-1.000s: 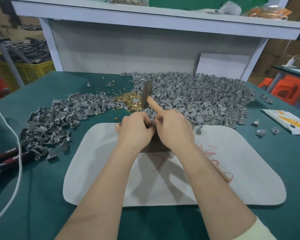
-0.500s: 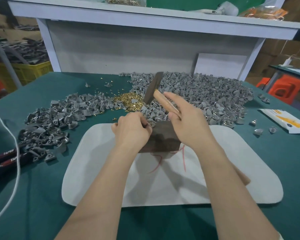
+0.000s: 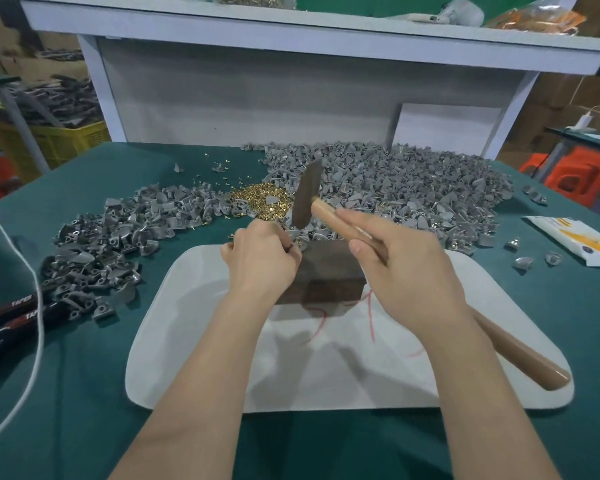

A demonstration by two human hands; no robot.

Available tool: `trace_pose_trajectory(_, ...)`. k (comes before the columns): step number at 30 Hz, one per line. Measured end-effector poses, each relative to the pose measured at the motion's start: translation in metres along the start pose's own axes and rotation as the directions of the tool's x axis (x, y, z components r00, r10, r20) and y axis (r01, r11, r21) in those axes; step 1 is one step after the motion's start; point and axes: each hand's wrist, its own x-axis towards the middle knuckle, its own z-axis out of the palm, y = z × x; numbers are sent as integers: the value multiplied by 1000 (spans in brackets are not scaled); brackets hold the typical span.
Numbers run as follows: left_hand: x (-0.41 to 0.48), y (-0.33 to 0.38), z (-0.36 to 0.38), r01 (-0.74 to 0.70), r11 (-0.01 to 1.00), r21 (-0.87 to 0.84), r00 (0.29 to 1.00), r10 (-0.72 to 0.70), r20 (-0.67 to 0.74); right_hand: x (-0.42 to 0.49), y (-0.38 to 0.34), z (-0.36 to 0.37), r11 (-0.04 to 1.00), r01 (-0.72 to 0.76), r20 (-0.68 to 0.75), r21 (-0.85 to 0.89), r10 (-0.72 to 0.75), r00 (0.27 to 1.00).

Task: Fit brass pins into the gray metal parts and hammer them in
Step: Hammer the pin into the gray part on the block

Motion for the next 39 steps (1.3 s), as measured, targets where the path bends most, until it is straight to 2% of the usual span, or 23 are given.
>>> trace_pose_trajectory(3, 0, 0, 0, 4, 1000, 8, 1000, -4, 8, -4, -3, 1, 999, -23, 69, -37, 25, 997)
trace_pose_trajectory(6, 0, 0, 0, -8, 1000, 13, 1000, 8, 11, 5, -8, 5, 1000, 7, 37, -20, -6, 999)
trace_pose_trajectory(8, -1, 1, -1, -16, 1000, 12, 999, 15, 48, 18, -10, 12, 999, -32, 31, -25, 33, 999)
trace_pose_trajectory(14, -1, 2, -3, -23, 1000, 16, 994, 21, 109, 41, -19, 40, 973, -100, 136, -208, 130, 982)
trace_pose_trajectory(31, -2, 3, -2, -35, 999, 17, 994, 33, 101, 44, -16, 57, 984, -111, 84, -137, 124, 989)
trace_pose_trajectory(39, -2, 4, -3, -32, 999, 4, 993, 31, 113, 49, -13, 56, 986, -107, 142, -127, 125, 982)
